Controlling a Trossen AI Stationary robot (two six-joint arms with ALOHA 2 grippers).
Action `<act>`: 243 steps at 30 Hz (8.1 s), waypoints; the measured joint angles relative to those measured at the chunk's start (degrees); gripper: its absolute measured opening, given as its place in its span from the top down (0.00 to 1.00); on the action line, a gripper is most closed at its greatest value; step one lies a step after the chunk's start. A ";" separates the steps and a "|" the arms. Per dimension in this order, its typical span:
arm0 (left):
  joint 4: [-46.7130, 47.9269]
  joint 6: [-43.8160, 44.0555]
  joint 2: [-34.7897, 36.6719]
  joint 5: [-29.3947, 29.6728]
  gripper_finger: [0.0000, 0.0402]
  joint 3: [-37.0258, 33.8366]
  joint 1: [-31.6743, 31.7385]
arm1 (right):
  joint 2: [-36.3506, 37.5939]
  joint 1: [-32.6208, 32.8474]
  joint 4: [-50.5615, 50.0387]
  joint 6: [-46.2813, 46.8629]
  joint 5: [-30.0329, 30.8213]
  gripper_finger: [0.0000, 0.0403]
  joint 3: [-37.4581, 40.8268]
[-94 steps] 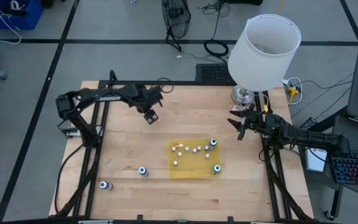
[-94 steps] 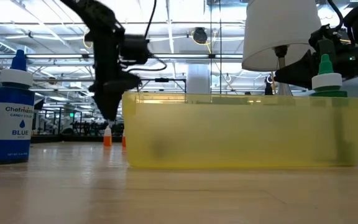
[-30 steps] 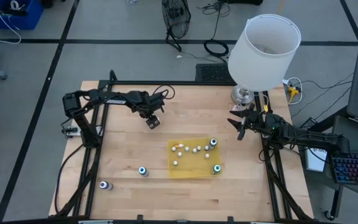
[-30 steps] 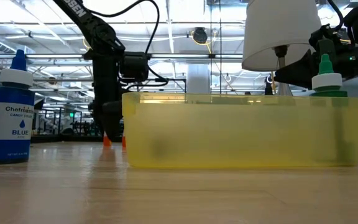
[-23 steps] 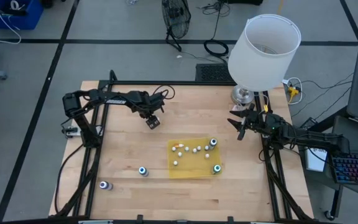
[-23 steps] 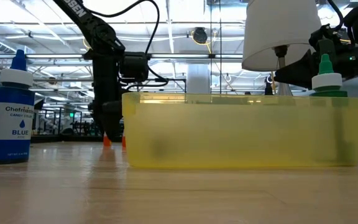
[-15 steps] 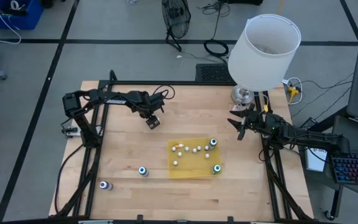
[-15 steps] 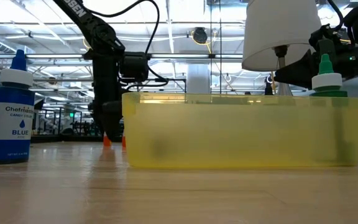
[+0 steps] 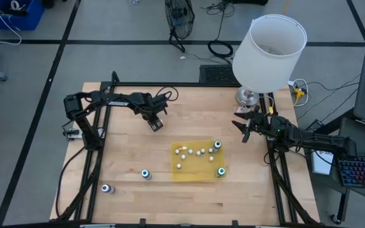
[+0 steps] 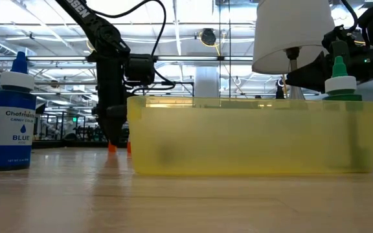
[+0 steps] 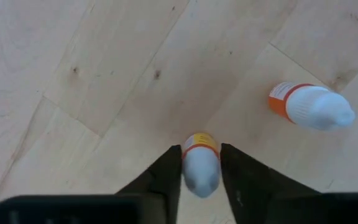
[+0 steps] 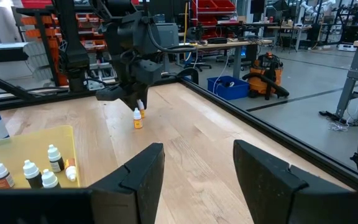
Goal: Pick & Place food coloring
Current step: Put the left small orange food coloring bottle into the yellow bin, then put the small orange food coloring bottle into the yellow bin
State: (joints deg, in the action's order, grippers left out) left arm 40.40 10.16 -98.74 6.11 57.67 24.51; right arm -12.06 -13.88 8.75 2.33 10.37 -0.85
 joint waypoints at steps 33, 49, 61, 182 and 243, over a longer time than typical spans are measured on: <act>18.16 2.37 -8.29 7.24 0.82 37.26 -30.26 | -0.01 -0.01 0.00 -0.02 0.02 0.55 -0.01; 22.91 -6.61 -30.81 1.69 0.82 59.02 -34.59 | -0.01 0.01 0.00 0.00 0.00 0.55 0.00; 17.54 -5.94 -32.39 -4.96 0.82 52.00 -34.12 | -0.02 0.02 0.00 0.00 0.00 0.55 0.01; -1.99 -2.03 -3.41 -0.46 0.42 5.84 -5.11 | -0.02 0.02 -0.07 0.00 0.00 0.55 -0.01; -4.04 0.10 -3.37 -3.32 0.42 5.20 -5.09 | -0.02 0.00 0.00 -0.02 0.00 0.55 -0.01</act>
State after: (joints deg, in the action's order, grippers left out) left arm 36.36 10.26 -102.10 2.79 62.87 19.42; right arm -12.08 -13.89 8.75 2.31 10.37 -0.86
